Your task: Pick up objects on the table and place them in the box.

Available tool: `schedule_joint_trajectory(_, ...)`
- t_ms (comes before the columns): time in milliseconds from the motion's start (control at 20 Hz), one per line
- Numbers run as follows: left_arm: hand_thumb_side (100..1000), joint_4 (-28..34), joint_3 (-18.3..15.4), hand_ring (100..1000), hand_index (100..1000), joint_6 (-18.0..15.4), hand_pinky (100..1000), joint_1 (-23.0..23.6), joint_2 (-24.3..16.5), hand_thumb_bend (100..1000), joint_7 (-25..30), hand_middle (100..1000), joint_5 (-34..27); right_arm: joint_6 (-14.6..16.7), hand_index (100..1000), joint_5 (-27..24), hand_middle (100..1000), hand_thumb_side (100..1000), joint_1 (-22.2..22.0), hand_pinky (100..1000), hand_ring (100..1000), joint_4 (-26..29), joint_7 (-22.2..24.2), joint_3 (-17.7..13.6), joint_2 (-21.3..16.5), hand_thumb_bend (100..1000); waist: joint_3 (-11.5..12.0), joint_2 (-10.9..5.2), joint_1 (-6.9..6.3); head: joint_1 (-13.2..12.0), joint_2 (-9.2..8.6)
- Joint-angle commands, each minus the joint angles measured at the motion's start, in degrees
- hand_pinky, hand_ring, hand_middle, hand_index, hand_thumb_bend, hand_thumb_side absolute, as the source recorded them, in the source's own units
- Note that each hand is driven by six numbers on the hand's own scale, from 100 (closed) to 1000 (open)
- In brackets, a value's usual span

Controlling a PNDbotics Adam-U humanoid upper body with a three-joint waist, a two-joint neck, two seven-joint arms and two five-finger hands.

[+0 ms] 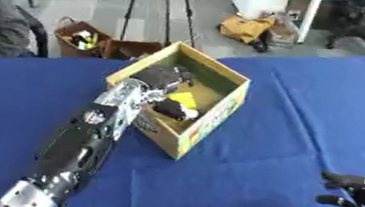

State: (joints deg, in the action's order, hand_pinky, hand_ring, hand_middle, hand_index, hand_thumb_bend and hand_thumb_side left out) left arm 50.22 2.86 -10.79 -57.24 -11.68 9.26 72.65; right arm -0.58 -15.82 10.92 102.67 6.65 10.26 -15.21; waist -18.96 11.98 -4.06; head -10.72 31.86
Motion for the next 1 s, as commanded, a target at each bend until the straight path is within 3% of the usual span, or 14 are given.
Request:
schedule_joint_trajectory(50,1000,4.4,-0.3,975,932,0.5,1000,-0.5,-2.0,629,-4.0,937,-1.2,0.2,659,-0.3,574,946,0.3,652,886,0.6,0.0,-0.3,-0.6,100,0.4,-1.22,0.57,0.2,-0.35)
schedule_joint_trajectory(250,993,10.6,0.2,1000,986,1.3,1000,1.1,-2.6,540,-8.6,985,-4.0,0.2,659,-0.4,574,947,0.1,653,887,0.5,-0.2,-0.5,-0.4,100,1.7,-1.39,0.91,0.7,-0.32)
schedule_joint_trajectory(450,998,19.7,1.3,1000,949,1.4,975,5.2,-3.2,432,-13.4,938,-13.8,0.3,659,-0.2,574,948,-0.3,653,887,0.4,-0.4,-0.8,-0.2,100,3.5,-1.37,1.33,1.4,-0.45)
schedule_joint_trajectory(700,1000,32.9,4.1,1000,904,1.2,890,15.1,-4.6,305,-13.1,881,-39.6,0.4,659,0.0,573,950,-0.8,653,887,0.1,-0.9,-1.3,0.0,100,6.6,-1.39,1.67,2.6,-0.33)
schedule_joint_trajectory(850,1000,38.9,4.6,981,844,3.9,811,21.3,-5.1,275,-10.7,805,-56.4,0.4,659,0.2,573,951,-1.0,653,887,-0.1,-1.0,-1.5,0.1,100,8.1,-1.37,1.81,3.0,-0.35)
schedule_joint_trajectory(1000,1000,43.4,3.5,899,789,6.5,745,26.0,-5.7,178,-10.1,702,-68.2,0.5,659,0.3,573,952,-1.2,653,887,-0.2,-1.1,-1.6,0.1,100,9.0,-1.40,1.78,3.2,-0.22)
